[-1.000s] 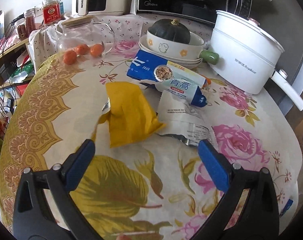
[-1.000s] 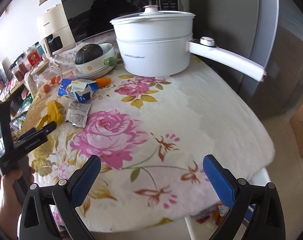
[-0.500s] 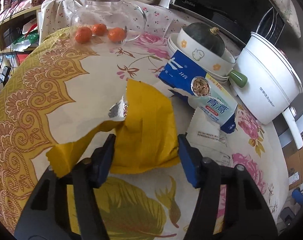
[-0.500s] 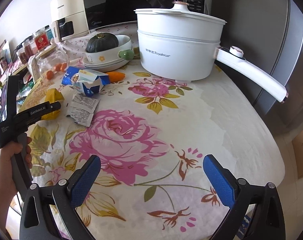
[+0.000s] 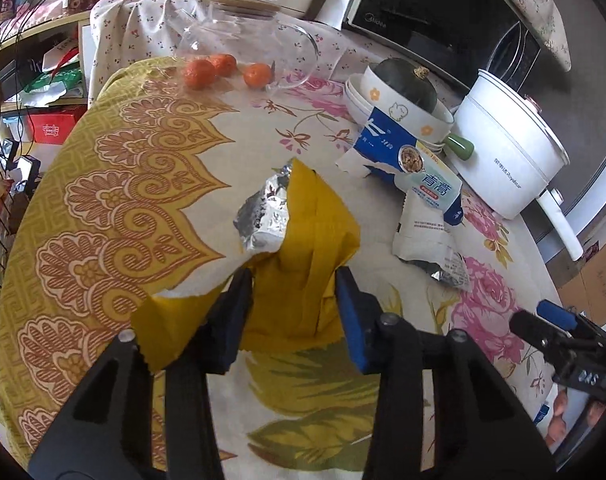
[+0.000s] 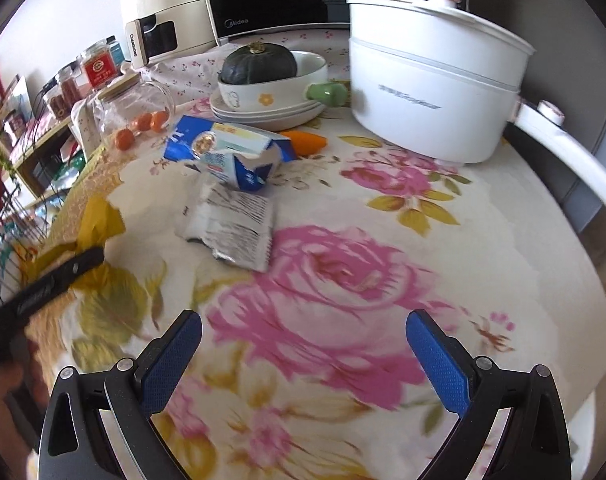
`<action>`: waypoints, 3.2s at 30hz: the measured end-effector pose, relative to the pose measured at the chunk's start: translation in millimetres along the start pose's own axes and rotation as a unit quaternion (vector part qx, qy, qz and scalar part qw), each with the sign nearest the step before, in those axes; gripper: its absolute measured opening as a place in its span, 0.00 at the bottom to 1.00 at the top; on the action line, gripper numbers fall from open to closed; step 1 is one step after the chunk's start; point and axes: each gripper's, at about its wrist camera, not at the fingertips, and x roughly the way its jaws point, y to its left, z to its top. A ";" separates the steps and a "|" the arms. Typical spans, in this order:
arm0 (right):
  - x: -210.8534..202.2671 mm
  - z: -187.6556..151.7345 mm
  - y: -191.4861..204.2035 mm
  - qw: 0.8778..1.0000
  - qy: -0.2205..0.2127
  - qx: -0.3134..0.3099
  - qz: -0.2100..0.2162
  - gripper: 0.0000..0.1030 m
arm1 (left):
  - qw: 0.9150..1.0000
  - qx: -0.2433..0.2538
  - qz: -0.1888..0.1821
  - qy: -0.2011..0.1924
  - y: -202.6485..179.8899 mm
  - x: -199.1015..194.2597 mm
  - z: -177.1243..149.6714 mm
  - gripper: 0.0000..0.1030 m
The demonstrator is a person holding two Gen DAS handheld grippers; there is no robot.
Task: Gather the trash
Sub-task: 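Grasp the yellow plastic bag with the left tool and lift it, then grasp the white printed snack wrapper with the right tool while the left tool holds the bag, then carry the bag and wrapper over the white bin and open both tools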
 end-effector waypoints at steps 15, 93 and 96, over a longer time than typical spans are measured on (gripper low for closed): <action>76.8 35.7 52.2 0.999 -0.005 0.046 -0.011 0.79 | 1.000 0.011 -0.007 0.016 17.5 -9.0 -9.5 0.43; -201.6 -244.8 -341.4 0.972 0.032 0.223 -0.066 0.21 | 0.931 0.276 -0.201 0.127 -373.8 -29.7 -230.2 0.53; -201.6 -247.3 -345.3 0.970 0.034 0.230 -0.070 0.21 | 0.933 0.283 -0.184 0.123 -376.1 -29.0 -231.8 0.71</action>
